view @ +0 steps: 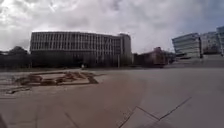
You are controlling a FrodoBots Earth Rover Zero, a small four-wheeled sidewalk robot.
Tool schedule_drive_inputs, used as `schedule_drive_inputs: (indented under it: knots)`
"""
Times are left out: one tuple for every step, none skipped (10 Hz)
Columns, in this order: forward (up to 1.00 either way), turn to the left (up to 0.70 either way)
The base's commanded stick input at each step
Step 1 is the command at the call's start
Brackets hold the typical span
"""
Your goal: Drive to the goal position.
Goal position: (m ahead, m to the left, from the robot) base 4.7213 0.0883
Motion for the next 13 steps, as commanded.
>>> schedule_drive_inputs:
  knots:
    - [0.70, -0.29]
    - [0.70, -0.02]
    - [0.70, 0.00]
    - [0.70, 0.00]
    - [0.70, 0.00]
    - [0.70, 0.00]
    - [0.70, 0.00]
    - [0.70, 0.00]
    - [0.70, 0.00]
    - [0.70, 0.00]
    - [0.70, 0.00]
    - [0.70, 0.00]
    - [0.70, 0.00]
